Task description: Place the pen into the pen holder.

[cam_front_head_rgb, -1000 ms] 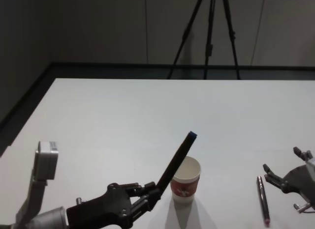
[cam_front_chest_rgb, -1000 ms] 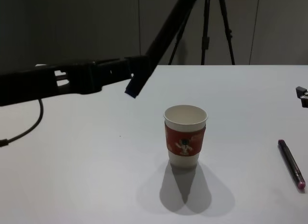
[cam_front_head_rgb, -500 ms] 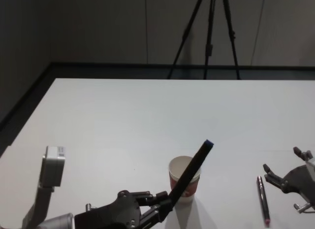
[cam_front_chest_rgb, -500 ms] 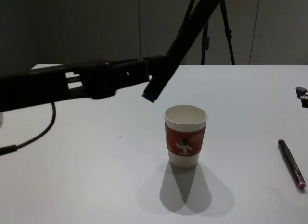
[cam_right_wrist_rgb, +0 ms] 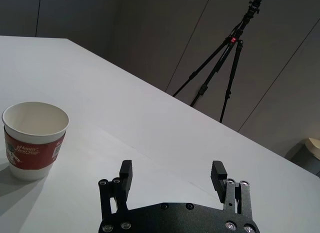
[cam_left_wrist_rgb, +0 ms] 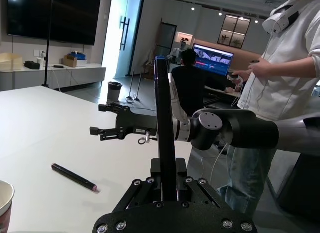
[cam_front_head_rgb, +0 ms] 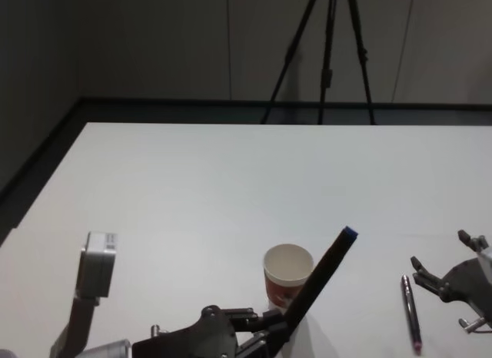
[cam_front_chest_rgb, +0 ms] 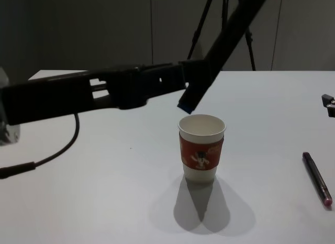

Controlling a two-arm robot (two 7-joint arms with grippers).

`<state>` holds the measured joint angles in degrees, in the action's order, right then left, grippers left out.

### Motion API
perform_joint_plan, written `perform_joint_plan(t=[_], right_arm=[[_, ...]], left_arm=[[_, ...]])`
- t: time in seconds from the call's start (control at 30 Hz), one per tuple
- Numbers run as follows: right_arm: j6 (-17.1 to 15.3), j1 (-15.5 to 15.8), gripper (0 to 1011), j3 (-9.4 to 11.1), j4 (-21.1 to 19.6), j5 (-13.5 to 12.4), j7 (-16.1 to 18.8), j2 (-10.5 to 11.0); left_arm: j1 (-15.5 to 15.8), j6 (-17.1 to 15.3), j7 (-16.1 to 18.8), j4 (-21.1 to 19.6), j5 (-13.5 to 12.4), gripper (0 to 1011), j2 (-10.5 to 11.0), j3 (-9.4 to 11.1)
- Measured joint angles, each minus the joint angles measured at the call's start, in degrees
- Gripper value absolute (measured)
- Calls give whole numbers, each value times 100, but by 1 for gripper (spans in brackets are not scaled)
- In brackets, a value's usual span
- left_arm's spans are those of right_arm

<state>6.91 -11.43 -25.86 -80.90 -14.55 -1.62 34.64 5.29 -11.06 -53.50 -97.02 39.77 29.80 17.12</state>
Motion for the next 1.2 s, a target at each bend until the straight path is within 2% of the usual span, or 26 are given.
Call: perform_joint_plan(t=[0.83, 1.2], right_arm=[[0, 0, 1001, 0, 0, 0, 0, 0], [0, 0, 1001, 0, 0, 0, 0, 0]], left_arm=[[153, 119, 129, -110, 176, 163, 113, 490], [155, 125, 141, -116, 181, 163, 119, 496]])
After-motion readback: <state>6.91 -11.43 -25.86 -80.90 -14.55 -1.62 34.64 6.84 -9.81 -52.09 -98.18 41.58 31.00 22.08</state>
